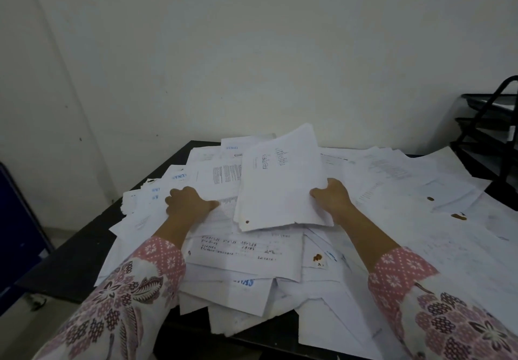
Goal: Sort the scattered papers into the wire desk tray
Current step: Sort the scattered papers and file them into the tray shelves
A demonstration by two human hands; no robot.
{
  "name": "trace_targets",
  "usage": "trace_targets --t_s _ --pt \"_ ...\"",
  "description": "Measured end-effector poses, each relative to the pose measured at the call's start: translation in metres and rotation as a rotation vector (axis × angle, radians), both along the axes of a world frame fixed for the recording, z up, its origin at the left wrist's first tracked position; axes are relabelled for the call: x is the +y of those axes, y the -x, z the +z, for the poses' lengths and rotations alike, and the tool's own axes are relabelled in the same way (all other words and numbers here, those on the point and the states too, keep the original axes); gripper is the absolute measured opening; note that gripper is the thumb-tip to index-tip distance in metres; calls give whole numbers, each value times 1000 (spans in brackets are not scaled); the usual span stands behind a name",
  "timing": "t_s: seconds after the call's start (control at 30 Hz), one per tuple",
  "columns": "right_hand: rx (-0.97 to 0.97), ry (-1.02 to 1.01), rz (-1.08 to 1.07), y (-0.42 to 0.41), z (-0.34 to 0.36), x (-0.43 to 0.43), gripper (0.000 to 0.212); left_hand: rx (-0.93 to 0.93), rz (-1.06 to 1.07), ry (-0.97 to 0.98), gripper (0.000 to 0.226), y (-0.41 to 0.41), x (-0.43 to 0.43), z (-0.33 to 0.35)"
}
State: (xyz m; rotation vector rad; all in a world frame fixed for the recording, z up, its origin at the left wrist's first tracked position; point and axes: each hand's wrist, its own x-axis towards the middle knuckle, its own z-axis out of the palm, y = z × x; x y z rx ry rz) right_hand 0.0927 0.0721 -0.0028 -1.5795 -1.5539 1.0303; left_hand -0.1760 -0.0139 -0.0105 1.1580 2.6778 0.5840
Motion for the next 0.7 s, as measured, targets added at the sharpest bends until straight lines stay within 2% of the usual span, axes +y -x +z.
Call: trace_targets --t_s 0.1,0.13,0.27,0.33,0.53,0.6,0.7 --pt "-61 -43 50 12 1 -4 56 -131 -43 -136 62 8 1 -1" --pt "-92 -62 63 15 1 -4 55 -157 -56 -182 59 9 0 -1" --pt "-182 -135 99 27 0 -3 28 -228 -132 -287 47 7 1 -1" --pt "-226 -151 126 32 0 -2 29 -314 -153 -333 46 2 2 1" --pt "-294 -174 181 41 -4 1 37 -574 -135 -305 50 -13 12 8" --pt "-313 -179 179 40 -4 5 21 -565 -146 -290 52 -16 12 8" --pt "-428 -215 90 30 -1 9 39 -475 -165 -264 40 -12 10 4"
